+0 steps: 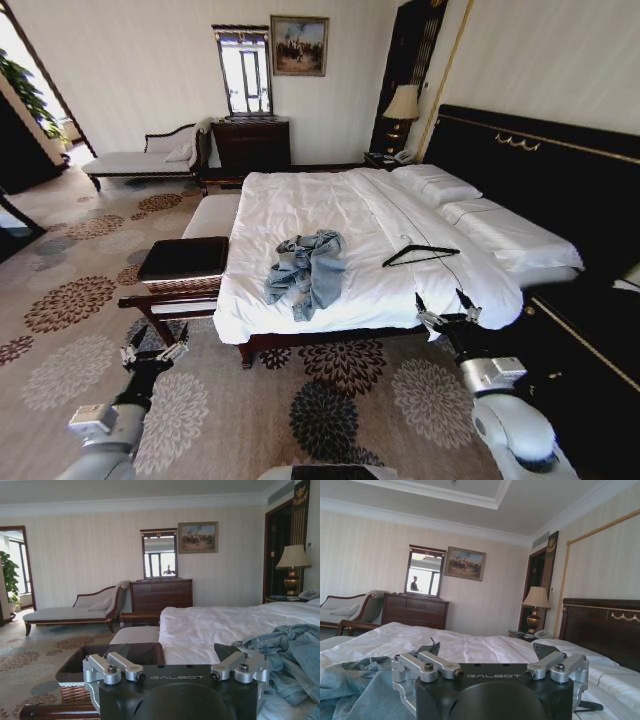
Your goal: Pick up the clothes from the bed and hang them on the clothes hanger.
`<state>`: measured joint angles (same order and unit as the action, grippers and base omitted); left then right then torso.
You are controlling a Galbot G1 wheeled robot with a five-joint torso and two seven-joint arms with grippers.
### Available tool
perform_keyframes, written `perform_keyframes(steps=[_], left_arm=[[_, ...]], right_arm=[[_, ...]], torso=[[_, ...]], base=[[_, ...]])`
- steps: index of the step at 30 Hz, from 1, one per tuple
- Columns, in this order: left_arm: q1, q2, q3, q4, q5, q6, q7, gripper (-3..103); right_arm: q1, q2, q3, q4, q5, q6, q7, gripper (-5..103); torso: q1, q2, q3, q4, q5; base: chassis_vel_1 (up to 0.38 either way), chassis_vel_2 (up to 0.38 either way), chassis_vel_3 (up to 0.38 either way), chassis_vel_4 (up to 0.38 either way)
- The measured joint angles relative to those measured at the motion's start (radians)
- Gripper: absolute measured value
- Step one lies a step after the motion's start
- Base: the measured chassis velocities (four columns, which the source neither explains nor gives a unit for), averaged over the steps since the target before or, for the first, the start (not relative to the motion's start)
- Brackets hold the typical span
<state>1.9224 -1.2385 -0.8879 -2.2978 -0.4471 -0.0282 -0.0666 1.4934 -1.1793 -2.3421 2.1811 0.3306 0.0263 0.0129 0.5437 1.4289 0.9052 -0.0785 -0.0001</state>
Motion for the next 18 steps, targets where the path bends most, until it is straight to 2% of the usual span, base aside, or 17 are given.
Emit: perform_keyframes(steps=[18], left_arm=[[-0.015,0.0,-0.007,0.024,-0.006,-0.006,0.009,94]], right_arm=[[-0.016,-0.023,-0.001,0.015,-0.017,0.002,-0.014,100]], torso=[[0.0,0.0,0.0,0.0,0.0001]], base=[[-0.003,0.003,0.002,-0.003]])
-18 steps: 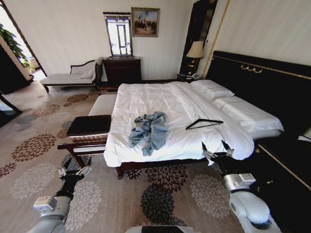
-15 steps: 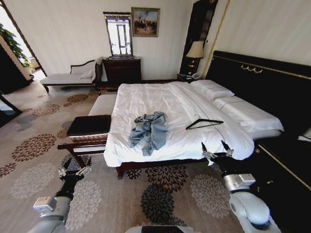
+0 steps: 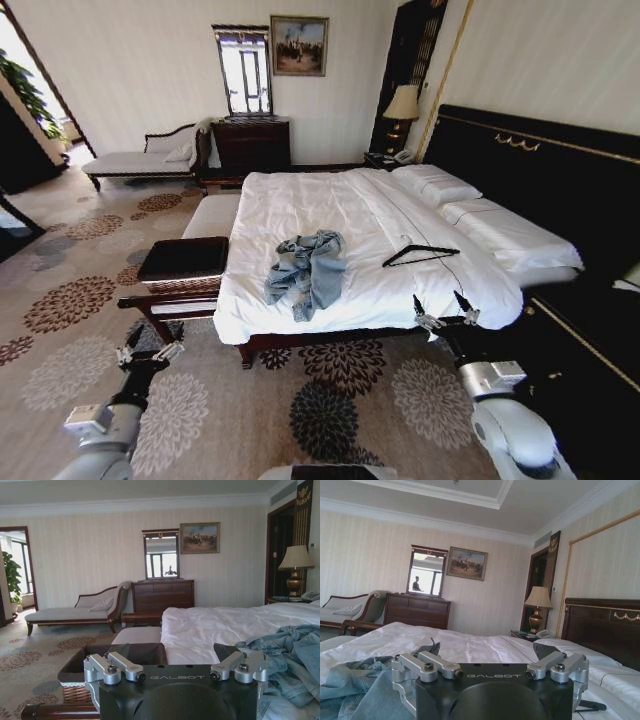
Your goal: Pick up the clothes from the bed and hang them on the clothes hanger.
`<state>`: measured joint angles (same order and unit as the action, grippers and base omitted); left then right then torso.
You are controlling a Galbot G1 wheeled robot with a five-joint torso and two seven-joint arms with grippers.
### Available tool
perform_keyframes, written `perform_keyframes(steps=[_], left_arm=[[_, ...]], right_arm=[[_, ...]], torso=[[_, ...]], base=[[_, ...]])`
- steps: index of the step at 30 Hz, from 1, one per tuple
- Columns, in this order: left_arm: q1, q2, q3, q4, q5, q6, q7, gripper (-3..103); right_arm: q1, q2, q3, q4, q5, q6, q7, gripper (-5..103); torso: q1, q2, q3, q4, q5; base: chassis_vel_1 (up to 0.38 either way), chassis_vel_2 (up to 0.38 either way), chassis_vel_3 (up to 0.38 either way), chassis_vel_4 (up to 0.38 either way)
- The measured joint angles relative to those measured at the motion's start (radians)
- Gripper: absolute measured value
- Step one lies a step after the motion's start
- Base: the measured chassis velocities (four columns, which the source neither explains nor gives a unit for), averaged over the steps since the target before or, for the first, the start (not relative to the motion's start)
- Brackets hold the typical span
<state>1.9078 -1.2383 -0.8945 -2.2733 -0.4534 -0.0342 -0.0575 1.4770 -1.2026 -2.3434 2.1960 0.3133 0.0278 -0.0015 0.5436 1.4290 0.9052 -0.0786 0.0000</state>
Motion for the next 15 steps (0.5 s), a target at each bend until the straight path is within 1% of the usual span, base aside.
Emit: perform_keyframes(steps=[4,7,12,15], left_arm=[[0.0,0.0,0.0,0.0,0.0,-0.001,0.001,94],[0.002,0.0,0.0,0.0,0.0,-0.003,0.002,94],[0.007,-0.004,0.003,0.0,0.003,-0.005,0.003,94],[0.008,-0.007,0.004,-0.001,0.004,-0.006,0.003,94]], right_arm=[[-0.002,-0.003,-0.002,0.0,-0.005,0.0,-0.002,100],[-0.004,-0.004,-0.002,0.0,-0.006,0.001,-0.003,100],[-0.005,-0.008,-0.003,-0.002,-0.008,0.004,-0.006,100],[-0.006,-0.011,-0.005,-0.004,-0.014,0.005,-0.006,100]], torso=[[0.0,0.0,0.0,0.0001,0.0],[0.0,0.0,0.0,0.0,0.0],[0.0,0.0,0.0,0.0001,0.0],[0.0,0.0,0.0,0.0001,0.0001]], base=[[-0.062,0.07,0.071,-0.059],[-0.129,0.117,0.098,-0.134],[-0.161,0.179,0.189,-0.166],[-0.271,0.258,0.238,-0.245]])
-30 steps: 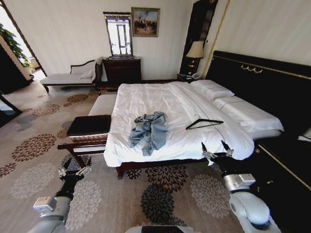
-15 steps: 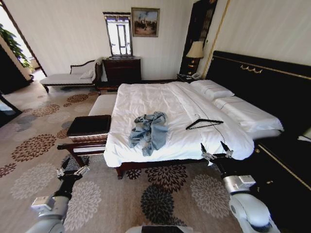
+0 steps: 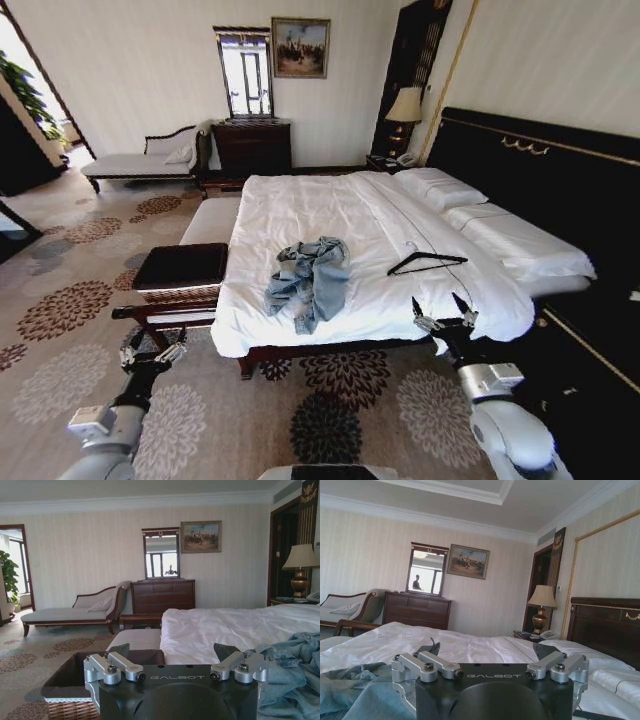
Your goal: Pick up the clothes from the bed and hang them on the clothes hanger.
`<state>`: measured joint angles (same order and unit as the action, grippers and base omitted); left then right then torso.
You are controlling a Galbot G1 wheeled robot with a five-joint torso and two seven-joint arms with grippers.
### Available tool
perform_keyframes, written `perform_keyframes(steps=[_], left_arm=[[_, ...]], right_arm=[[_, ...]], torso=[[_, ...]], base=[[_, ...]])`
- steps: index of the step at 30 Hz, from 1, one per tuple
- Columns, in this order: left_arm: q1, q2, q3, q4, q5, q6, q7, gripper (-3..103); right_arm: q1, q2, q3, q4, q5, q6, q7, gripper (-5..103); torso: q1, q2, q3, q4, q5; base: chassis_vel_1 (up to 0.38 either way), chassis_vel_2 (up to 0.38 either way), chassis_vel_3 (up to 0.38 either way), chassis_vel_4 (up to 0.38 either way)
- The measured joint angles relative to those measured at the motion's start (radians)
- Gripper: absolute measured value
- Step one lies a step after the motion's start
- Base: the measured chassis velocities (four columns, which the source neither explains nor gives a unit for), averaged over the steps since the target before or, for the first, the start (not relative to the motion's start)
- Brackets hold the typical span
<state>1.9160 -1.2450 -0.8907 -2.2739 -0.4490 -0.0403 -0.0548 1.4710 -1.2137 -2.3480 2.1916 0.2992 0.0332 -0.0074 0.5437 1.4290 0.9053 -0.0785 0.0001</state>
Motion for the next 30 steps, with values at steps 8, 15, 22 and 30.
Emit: perform_keyframes(steps=[8,15,22,30], left_arm=[[0.004,-0.004,-0.002,0.001,0.0,-0.005,0.0,94],[0.006,-0.008,-0.006,0.003,-0.002,-0.009,0.001,94],[0.004,-0.01,-0.011,0.006,-0.01,-0.008,0.001,94],[0.009,-0.014,-0.002,0.008,-0.003,-0.012,0.0,94]], right_arm=[[0.001,-0.001,-0.005,-0.001,-0.008,0.001,0.002,100],[0.003,-0.008,-0.015,-0.004,-0.012,0.001,0.009,100],[0.003,-0.011,-0.02,-0.005,-0.019,0.002,0.009,100],[-0.002,-0.018,-0.024,-0.004,-0.023,0.002,0.009,100]], torso=[[0.0,0.0,0.0,0.0001,-0.0004],[0.001,0.0,0.0,-0.0001,0.0],[0.001,0.0,0.0,0.0,-0.0002],[-0.001,0.001,0.0,0.0,-0.0002]], base=[[-0.342,0.254,0.327,-0.252],[-0.313,0.157,0.299,-0.145],[-0.088,0.045,0.088,-0.049],[-0.006,0.0,0.013,0.001]])
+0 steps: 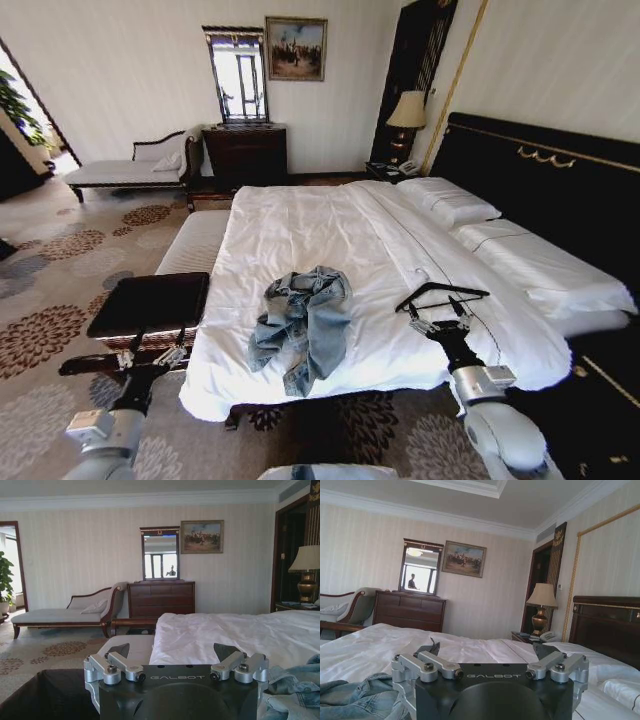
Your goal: Pick up the clothes from the bed and hang them on the clothes hanger.
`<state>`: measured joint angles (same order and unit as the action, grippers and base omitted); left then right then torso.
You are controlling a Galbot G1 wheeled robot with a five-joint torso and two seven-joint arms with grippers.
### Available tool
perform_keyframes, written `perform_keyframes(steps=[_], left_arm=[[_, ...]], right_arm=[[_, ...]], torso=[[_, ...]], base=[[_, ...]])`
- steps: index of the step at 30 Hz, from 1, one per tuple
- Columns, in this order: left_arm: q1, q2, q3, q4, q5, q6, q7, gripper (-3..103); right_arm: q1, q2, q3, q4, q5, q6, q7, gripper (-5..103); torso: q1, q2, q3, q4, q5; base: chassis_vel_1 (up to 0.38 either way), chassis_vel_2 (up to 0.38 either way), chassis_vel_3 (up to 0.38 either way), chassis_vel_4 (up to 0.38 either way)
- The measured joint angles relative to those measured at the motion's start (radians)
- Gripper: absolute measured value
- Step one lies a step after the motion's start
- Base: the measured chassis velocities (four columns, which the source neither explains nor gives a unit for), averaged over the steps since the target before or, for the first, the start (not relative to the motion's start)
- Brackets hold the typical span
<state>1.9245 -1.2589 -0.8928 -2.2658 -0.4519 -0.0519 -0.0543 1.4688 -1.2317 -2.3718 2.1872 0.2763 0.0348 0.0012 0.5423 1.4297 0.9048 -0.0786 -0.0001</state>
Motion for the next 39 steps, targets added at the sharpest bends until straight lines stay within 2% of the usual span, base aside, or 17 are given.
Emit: perform_keyframes(steps=[15,21,39], left_arm=[[0.001,-0.002,0.002,0.005,-0.001,-0.003,0.0,94],[0.002,-0.005,0.003,0.007,-0.002,-0.003,0.0,94],[0.016,-0.012,0.012,0.012,-0.015,-0.005,-0.004,95]], right_arm=[[-0.002,-0.01,-0.007,-0.007,-0.02,0.008,0.003,100],[-0.004,-0.012,-0.009,-0.01,-0.03,0.02,0.0,100],[-0.013,-0.001,-0.025,-0.004,-0.031,0.03,0.02,100]], torso=[[0.003,-0.001,0.001,0.0001,0.0007],[0.002,-0.001,0.001,0.0001,-0.0005],[0.003,-0.001,0.001,0.0001,0.0004]], base=[[-0.286,0.0,0.272,-0.01],[-0.111,0.051,0.101,-0.067],[-0.098,0.102,0.09,-0.103]])
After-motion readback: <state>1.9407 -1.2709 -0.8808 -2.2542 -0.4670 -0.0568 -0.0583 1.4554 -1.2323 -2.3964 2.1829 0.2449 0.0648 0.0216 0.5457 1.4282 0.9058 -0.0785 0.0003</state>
